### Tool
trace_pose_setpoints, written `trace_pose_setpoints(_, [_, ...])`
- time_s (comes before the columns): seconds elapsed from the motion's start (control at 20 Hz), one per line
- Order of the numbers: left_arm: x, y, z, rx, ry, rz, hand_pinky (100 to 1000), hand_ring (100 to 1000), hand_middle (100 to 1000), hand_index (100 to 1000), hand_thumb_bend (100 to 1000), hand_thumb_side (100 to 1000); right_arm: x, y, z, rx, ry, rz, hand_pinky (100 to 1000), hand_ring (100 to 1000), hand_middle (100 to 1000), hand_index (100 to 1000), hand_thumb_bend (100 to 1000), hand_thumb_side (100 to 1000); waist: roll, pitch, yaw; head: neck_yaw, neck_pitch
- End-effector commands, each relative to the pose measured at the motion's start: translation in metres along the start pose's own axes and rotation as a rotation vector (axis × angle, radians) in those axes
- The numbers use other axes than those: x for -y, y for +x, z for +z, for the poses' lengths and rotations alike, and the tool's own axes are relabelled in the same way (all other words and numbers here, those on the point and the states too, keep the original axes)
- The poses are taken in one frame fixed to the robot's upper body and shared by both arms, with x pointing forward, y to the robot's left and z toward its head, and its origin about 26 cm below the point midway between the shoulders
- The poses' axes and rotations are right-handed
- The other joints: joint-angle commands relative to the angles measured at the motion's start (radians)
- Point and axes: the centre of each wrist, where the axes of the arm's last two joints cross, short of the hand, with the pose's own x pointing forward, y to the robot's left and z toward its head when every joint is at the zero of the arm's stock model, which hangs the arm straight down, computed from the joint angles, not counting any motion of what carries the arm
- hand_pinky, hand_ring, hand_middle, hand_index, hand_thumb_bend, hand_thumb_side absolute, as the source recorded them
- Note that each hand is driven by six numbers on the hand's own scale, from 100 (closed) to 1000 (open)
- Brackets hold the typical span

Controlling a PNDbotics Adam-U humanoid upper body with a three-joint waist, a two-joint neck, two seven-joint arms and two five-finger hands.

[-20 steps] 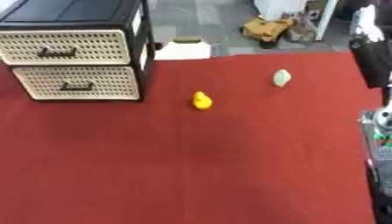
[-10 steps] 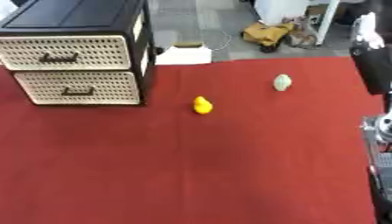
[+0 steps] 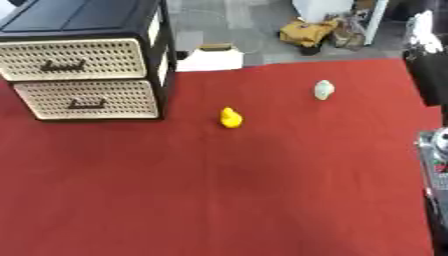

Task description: Pick up objects from table and place into drawer.

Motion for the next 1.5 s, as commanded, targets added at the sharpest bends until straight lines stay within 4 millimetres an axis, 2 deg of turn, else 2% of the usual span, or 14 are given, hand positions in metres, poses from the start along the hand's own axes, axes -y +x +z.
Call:
trace_pose_setpoints(0.05, [-0.015,0.008,-0.012,0.055,-0.033,-0.1,100,172,278,723,100,1000,0.005,0.009,-0.009,0.049,-0.011,-0.001,574,580,494,751,219,656,0.0,-0.008,-0.005,0.01,0.004])
trace_pose_setpoints(0.15, [-0.018,0.01,-0.015,0.06,-0.052,-0.133,100,106,216,725,100,1000,0.004,0.011,-0.011,0.057,-0.018,-0.009,573,579,495,751,212,653,0.001,-0.006,-0.011,0.025,0.017])
trace_pose_setpoints(0.35, [-0.021,0.013,-0.02,0.077,-0.118,-0.183,100,100,100,673,100,1000,0.004,0.013,-0.013,0.07,-0.022,-0.01,573,579,495,749,213,654,0.003,-0.003,-0.015,0.038,0.036])
trace_pose_setpoints(0.6, [-0.027,0.02,-0.028,0.106,-0.248,-0.291,100,100,100,673,100,1000,0.005,0.013,-0.014,0.074,-0.018,-0.005,573,579,494,749,221,657,0.005,0.001,-0.012,0.029,0.022])
trace_pose_setpoints(1.05, [-0.04,0.034,-0.047,0.167,-0.433,-0.498,100,100,100,776,100,1000,0.006,0.014,-0.016,0.088,-0.011,0.007,573,578,491,748,237,663,0.006,0.024,-0.007,0.014,-0.012])
trace_pose_setpoints(1.5, [-0.051,0.051,-0.064,0.141,-0.583,-0.559,100,100,100,831,100,1000,0.008,0.016,-0.019,0.101,-0.003,0.015,574,578,489,748,256,670,0.013,0.057,-0.01,0.002,-0.048])
